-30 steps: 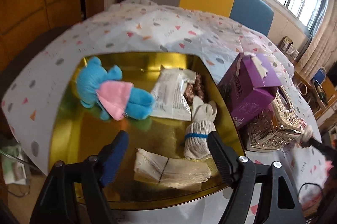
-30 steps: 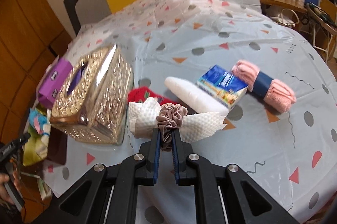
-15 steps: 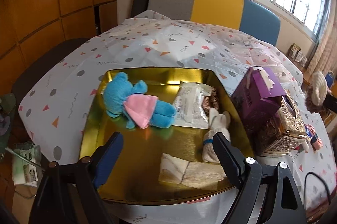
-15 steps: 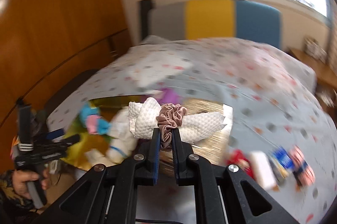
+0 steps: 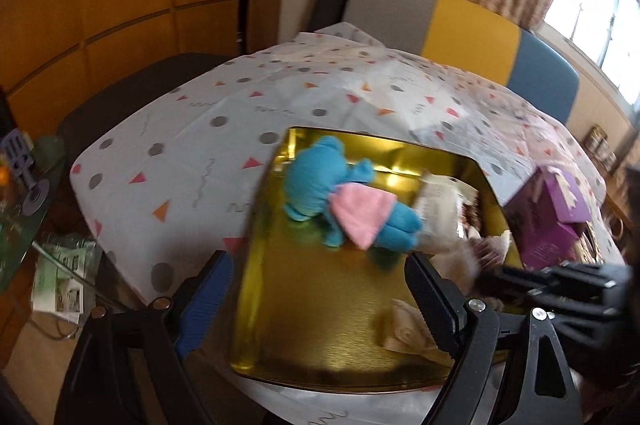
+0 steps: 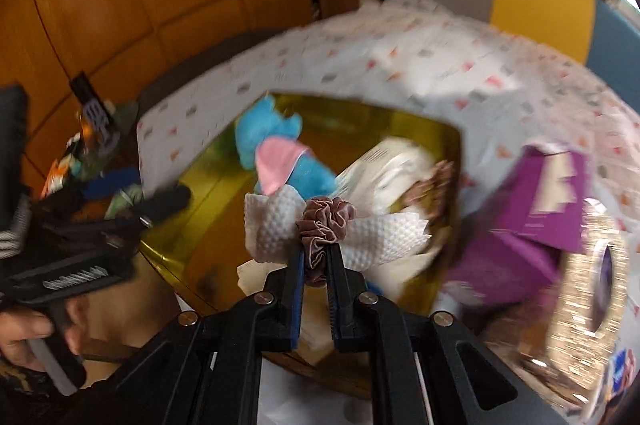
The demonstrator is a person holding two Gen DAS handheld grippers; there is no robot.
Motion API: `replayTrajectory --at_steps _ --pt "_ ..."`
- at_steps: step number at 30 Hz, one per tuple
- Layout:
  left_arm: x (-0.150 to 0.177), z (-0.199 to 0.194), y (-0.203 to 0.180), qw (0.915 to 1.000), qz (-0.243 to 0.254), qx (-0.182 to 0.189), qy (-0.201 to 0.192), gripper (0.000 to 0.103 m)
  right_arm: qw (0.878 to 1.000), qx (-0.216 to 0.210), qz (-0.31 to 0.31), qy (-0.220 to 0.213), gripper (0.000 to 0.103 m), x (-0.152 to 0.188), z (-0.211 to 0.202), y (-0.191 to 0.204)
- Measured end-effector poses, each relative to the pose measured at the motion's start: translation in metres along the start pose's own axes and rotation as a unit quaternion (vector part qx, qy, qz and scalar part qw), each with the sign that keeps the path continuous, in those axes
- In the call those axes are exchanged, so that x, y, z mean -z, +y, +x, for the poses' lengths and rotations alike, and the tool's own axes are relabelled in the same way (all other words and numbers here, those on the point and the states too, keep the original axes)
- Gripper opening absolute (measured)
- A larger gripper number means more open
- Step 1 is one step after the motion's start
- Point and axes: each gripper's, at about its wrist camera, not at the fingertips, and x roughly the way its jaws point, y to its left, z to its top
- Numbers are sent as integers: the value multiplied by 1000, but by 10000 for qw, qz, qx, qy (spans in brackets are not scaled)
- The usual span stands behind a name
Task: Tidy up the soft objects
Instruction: 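Carry the white cloth with scrunchie into the tray and open the right tool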
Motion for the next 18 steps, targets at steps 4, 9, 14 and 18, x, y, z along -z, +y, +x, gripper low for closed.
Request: replayTrajectory --at_steps 4,9,14,18 --pt "1 0 10 9999 -101 13 3 88 9979 -182 185 597 17 2 41 0" --pt "3 1 5 10000 -1 59 0 88 9968 -184 483 608 32 13 46 -8" --pt "4 -2 -6 9998 135 158 -12 88 9982 -190 547 159 39 18 12 -15" --pt "4 -5 -17 9994 264 216 -27 88 9980 48 587 -229 40 19 -17 -21"
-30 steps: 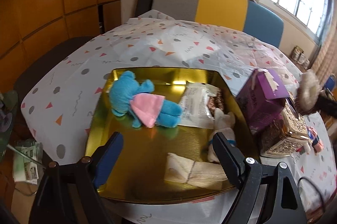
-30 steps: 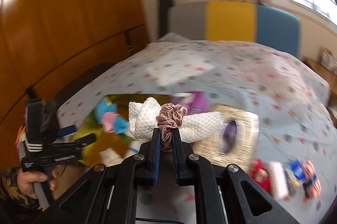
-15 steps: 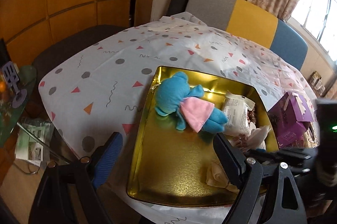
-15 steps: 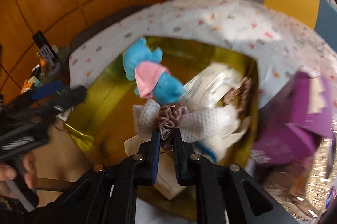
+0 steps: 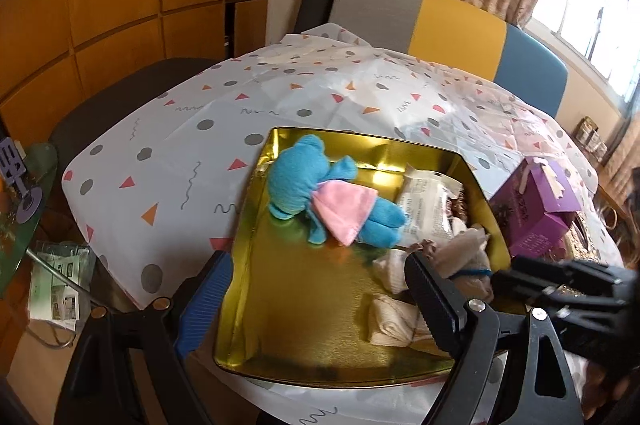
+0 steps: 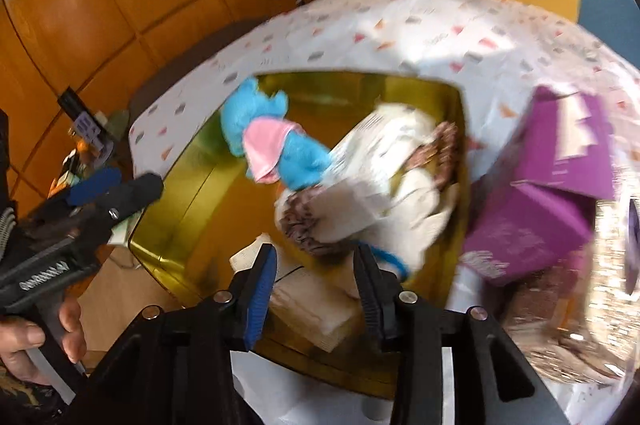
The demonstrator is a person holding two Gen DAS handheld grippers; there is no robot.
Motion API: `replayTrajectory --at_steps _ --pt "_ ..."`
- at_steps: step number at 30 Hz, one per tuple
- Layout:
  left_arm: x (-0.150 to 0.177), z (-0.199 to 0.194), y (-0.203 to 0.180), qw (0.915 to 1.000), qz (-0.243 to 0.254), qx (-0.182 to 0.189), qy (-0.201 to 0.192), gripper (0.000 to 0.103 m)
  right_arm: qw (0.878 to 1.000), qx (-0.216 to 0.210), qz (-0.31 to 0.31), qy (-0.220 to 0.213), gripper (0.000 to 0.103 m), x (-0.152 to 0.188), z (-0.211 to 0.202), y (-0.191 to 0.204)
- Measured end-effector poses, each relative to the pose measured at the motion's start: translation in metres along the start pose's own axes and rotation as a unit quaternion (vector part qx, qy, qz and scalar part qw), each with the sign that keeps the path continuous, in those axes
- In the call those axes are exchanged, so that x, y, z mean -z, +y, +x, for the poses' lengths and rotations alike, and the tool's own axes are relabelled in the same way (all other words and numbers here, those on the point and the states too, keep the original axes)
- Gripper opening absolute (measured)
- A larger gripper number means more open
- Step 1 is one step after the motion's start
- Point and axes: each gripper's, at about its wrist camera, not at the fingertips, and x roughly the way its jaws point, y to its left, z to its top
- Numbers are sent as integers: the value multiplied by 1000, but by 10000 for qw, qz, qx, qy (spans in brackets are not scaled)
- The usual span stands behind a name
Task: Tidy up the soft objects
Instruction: 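Carry the white cloth with scrunchie into the tray and open the right tool, then move the right tool over the white sponge block on the bed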
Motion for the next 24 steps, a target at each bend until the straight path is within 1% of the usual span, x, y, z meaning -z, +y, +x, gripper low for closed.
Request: replayTrajectory --at_steps 5,8,14,19,24 --pt "0 -8 -15 9996 264 36 -84 88 9981 356 23 -499 40 5 -38 -9" --pt "0 -14 -25 9990 408 98 -145 88 9961 534 90 -697 40 0 -55 -20" --pt "1 -21 -45 9972 683 222 -193 88 9891 947 360 -1070 40 8 -90 -50" --pt "4 -21 -61 9955 884 301 -162 88 9786 1408 787 -1280 40 22 -121 -97" --pt "8 -22 -77 9931 1106 363 -119 88 9636 1976 1259 -1286 40 42 -145 -152"
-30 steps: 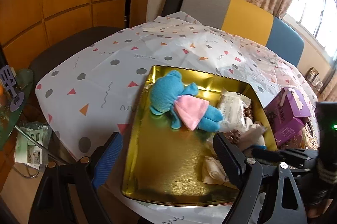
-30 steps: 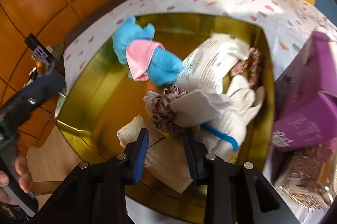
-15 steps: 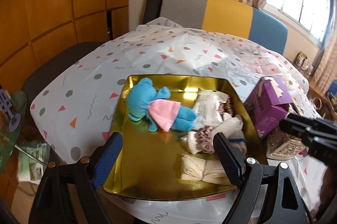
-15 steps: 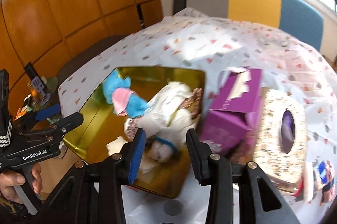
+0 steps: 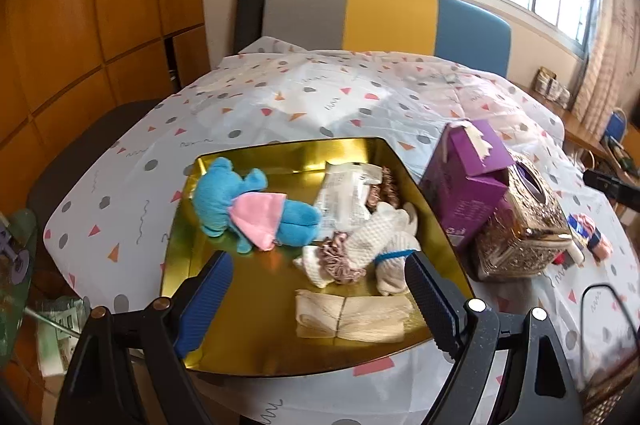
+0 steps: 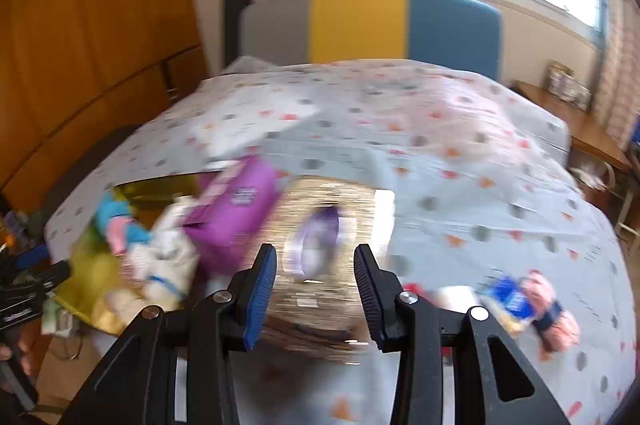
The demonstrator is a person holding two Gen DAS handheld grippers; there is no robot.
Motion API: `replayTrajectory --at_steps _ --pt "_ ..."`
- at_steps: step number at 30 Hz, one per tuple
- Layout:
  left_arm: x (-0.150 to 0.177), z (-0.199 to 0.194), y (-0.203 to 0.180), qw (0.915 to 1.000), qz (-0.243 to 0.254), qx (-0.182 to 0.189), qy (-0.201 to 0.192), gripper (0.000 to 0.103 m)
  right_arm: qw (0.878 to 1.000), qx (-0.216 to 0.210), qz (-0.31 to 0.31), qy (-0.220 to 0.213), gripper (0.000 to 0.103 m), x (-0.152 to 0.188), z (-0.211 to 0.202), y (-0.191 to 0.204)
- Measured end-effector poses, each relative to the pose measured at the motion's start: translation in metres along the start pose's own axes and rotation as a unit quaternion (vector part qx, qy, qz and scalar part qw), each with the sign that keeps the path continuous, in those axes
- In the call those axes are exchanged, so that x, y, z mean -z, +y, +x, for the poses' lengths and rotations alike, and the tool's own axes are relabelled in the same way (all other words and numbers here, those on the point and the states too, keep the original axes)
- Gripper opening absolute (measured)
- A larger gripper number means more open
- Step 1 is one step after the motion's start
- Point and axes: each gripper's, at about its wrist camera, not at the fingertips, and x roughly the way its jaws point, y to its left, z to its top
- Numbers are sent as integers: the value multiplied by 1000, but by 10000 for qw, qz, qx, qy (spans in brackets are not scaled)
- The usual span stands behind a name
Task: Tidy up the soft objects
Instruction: 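Move the right tool over the white sponge block on the bed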
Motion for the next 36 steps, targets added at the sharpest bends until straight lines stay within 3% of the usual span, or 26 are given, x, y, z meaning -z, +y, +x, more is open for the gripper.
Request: replayTrajectory --at_steps 5,10,15,19,22,26,30,32,36 --pt "-1 1 -18 9997 204 126 28 89 9952 715 669 21 40 11 4 -74" --pt "-1 1 -40 9986 452 250 81 89 9796 1287 1536 161 40 38 20 -146" --pt "0 5 -62 9968 658 439 148 89 9559 1267 2632 310 40 58 21 -195" --pt "4 8 -84 9939 920 554 240 89 9472 1077 2997 367 40 65 18 -206" --pt "8 10 -98 9913 1093 660 308 89 9491 921 2981 426 40 66 20 -203" --pt "13 13 -110 9883 1228 813 401 89 9609 449 2677 549 40 60 31 -187" --pt "16 13 -121 9849 1366 968 443 89 9718 -7 2153 961 40 57 49 -165" --pt "16 13 -125 9837 1405 1026 452 89 9765 118 1785 1204 41 58 57 -151" --pt "17 13 -135 9804 1525 1148 485 89 9804 437 1165 1530 54 64 70 -133"
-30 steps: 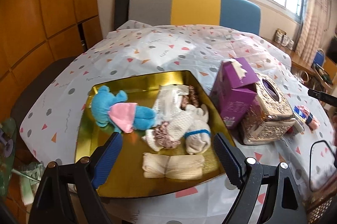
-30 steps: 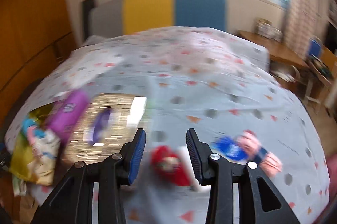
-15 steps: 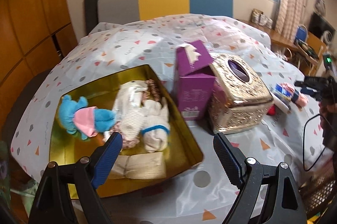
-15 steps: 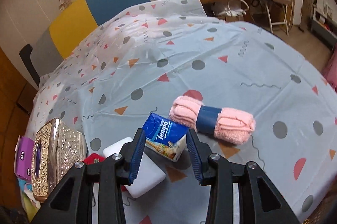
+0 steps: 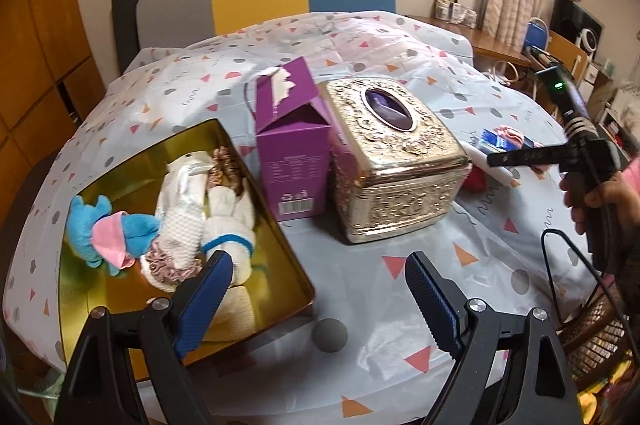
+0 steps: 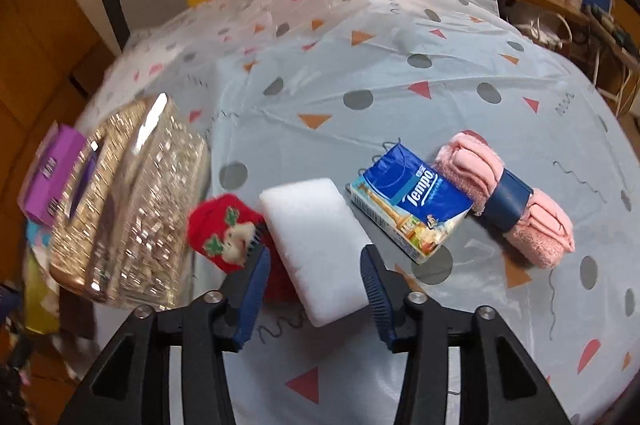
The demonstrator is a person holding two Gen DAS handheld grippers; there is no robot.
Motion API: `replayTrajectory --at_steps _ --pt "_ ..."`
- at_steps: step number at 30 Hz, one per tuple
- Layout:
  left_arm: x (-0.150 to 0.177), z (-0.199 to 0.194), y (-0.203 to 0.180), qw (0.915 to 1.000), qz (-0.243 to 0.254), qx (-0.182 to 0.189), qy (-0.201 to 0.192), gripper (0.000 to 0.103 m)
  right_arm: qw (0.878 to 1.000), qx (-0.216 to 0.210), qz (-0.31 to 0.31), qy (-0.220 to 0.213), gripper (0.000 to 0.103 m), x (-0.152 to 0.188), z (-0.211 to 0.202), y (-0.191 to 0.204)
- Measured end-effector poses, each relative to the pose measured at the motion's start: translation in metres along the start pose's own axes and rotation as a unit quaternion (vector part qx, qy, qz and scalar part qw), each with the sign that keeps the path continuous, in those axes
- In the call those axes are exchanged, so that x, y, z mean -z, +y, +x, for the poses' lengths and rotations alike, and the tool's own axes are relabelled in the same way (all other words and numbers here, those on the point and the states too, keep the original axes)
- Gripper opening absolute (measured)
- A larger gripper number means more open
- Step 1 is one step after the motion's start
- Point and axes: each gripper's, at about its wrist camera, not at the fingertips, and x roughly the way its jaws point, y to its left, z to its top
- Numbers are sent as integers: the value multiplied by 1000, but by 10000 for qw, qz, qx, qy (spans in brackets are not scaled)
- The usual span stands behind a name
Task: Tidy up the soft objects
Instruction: 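Move the right tool over the white sponge block on the bed, then reach the left tool to the red Christmas sock and grasp it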
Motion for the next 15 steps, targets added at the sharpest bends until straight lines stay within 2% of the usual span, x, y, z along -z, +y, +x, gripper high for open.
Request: replayTrajectory --at_steps 2,5,6,10,14,15 --pt "-1 0 -4 10000 52 73 -6 89 9993 276 -208 129 55 3 8 2" --pt "-4 -1 -11 9996 147 240 -27 89 9978 461 -330 357 57 6 22 3" --pt "-4 -1 -14 9994 186 306 -34 89 9976 497 -355 332 60 5 23 3" --pt "-8 1 -26 9979 373 528 25 89 9980 511 -210 307 60 4 24 -5" --pt "-19 -4 -44 9937 722 856 -20 89 9971 689 18 308 54 4 19 -15" --pt "-24 -5 -48 9924 798 936 -52 89 9975 645 123 275 46 4 16 -19"
